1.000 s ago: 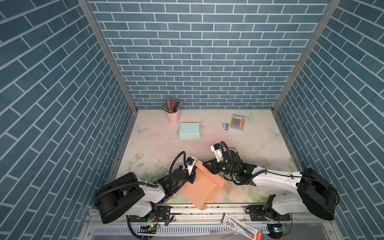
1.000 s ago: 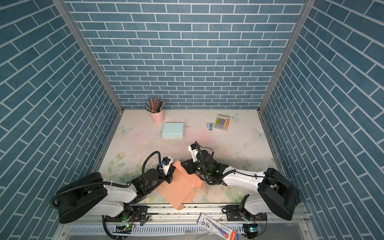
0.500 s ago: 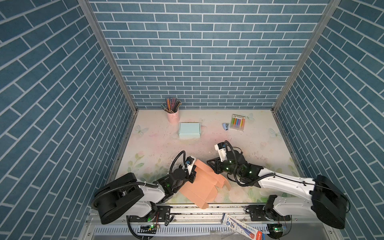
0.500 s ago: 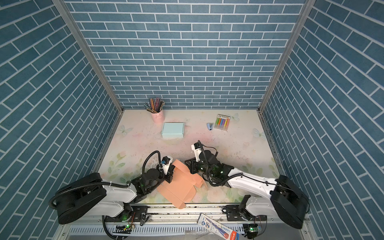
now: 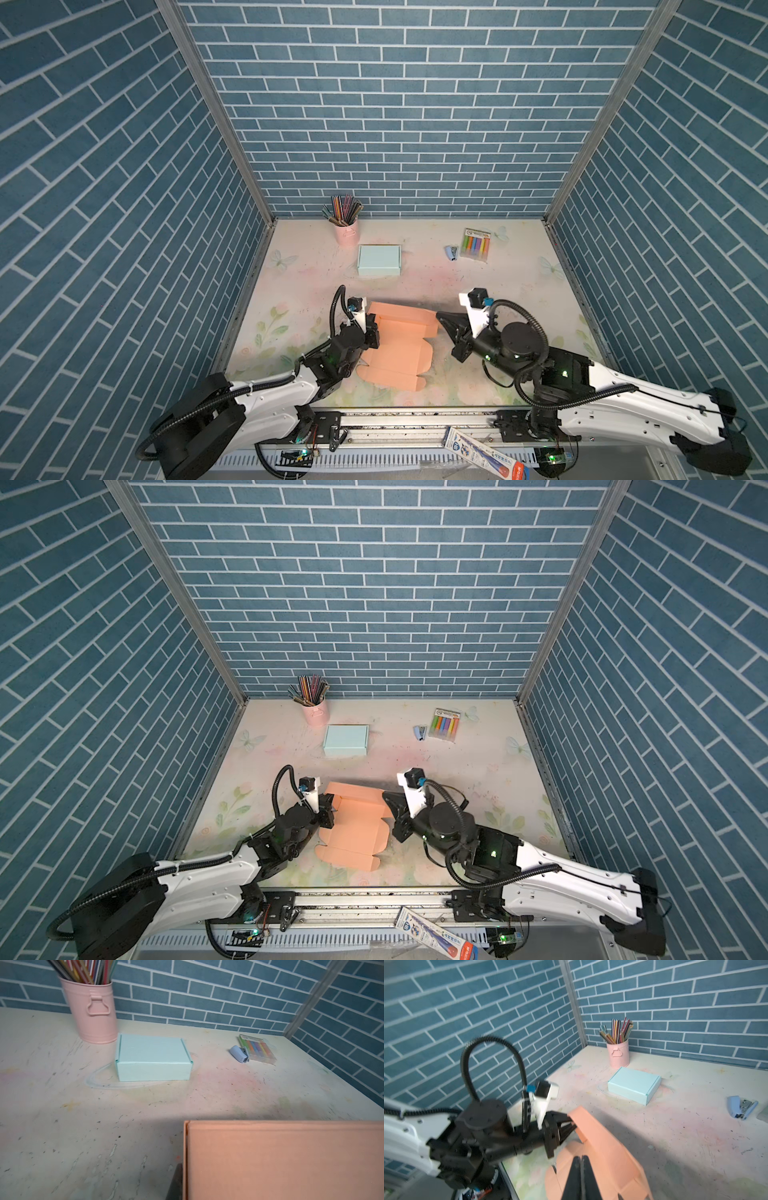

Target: Fold the paper box

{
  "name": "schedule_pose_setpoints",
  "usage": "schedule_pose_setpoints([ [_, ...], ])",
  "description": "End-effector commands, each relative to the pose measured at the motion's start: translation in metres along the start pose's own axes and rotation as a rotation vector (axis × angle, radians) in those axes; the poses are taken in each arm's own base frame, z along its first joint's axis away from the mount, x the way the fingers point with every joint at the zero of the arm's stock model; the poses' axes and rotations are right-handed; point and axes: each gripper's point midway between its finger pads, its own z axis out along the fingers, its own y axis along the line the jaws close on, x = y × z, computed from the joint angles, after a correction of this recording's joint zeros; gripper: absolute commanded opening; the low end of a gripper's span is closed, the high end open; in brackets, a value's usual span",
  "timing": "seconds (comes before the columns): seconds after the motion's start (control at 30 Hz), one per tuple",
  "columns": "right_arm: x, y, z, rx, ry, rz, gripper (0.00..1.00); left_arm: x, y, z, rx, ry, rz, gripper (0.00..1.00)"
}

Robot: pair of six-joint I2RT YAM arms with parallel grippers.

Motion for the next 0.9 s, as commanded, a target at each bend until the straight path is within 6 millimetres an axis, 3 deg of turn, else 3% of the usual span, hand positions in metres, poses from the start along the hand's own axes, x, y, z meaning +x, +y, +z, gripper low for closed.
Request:
schedule_pose_setpoints([
  [0.0,0.005,-0.024,0.006,0.18,0.023,-0.111,0.0,-0.007,0.0,0.002,0.014,0.015,-0.082,0.0],
  [0.2,0.012,-0.025,0.016,0.155,0.002,-0.069,0.0,-0.017,-0.009,0.0,0.067,0.002,-0.097,0.0],
  [0.47,0.036,-0.057,0.033,0.195,0.088,0.007,0.0,-0.013,-0.01,-0.001,0.088,-0.009,-0.114,0.0],
  [0.67,0.05,-0.049,0.052,0.152,0.14,-0.005,0.0,-0.009,-0.008,0.002,0.072,0.006,-0.109,0.0],
  [0.87,0.062,-0.056,0.06,0.209,0.195,0.006,0.0,-0.009,-0.003,0.001,0.049,0.003,-0.108,0.0],
])
